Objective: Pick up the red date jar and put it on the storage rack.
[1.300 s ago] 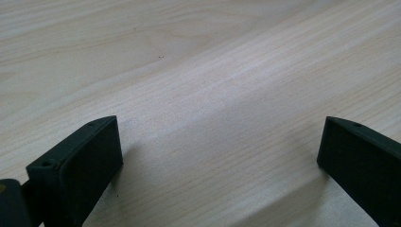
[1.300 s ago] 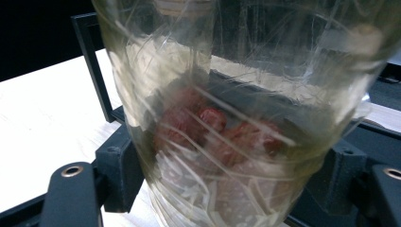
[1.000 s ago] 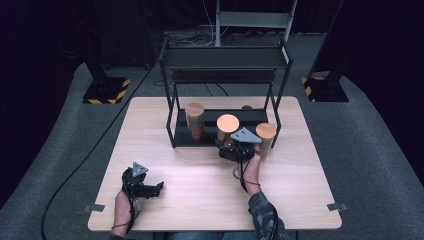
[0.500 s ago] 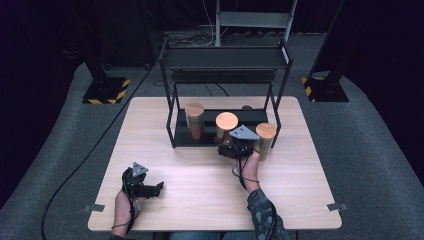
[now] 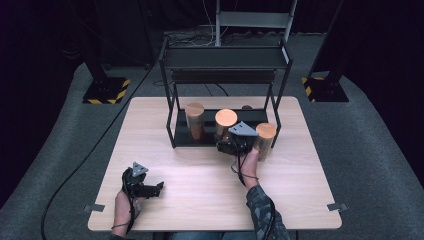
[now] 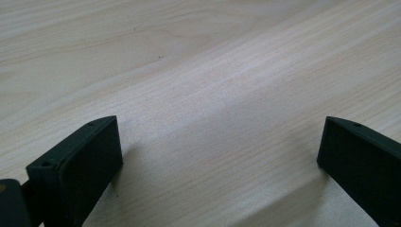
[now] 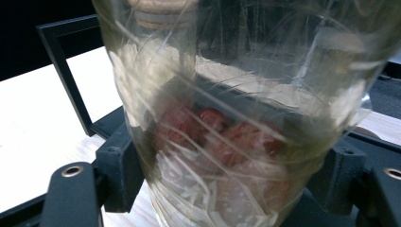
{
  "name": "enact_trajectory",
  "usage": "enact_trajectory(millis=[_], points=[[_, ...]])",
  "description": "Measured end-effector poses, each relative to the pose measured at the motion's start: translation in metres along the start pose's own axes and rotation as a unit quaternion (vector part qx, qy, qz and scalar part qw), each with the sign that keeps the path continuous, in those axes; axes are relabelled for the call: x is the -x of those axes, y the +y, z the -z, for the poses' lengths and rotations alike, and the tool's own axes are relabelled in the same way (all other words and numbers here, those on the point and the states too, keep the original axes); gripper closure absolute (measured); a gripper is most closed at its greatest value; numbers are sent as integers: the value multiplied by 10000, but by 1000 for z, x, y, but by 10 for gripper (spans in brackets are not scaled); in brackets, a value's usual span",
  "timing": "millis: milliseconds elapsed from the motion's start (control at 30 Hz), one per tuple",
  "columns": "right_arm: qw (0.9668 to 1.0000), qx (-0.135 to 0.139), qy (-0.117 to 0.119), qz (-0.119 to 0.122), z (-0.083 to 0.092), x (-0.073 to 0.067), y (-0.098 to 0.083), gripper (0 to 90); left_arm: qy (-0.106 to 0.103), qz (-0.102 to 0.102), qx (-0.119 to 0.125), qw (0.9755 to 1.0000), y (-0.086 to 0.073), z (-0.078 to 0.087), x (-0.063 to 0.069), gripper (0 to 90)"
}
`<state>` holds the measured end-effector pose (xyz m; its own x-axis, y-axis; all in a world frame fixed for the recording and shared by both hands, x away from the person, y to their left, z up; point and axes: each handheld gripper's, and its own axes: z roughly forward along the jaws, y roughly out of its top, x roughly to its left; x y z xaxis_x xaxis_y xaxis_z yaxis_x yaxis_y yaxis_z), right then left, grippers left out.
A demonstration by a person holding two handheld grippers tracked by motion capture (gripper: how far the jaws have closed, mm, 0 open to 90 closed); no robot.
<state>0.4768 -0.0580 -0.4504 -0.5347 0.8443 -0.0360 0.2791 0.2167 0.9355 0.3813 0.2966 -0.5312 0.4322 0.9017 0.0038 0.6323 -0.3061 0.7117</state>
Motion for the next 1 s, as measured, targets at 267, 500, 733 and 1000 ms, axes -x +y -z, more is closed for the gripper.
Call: enact_trajectory(millis=[267,500,733,1000], points=[[10000,-1,-10,-29,-4,1,2,242,-2,-3,-1,10000,0,0,0,0],[10000,-16,-29,-76,-9,3,4,243,-1,-4,0,10000,0,0,0,0],[9999,-36,-57,-88,-13,6,6,242,-2,-2,1,10000,0,0,0,0],[9999,-29,-101,-110,-14,9,7,243,-1,-2,0,10000,0,0,0,0]])
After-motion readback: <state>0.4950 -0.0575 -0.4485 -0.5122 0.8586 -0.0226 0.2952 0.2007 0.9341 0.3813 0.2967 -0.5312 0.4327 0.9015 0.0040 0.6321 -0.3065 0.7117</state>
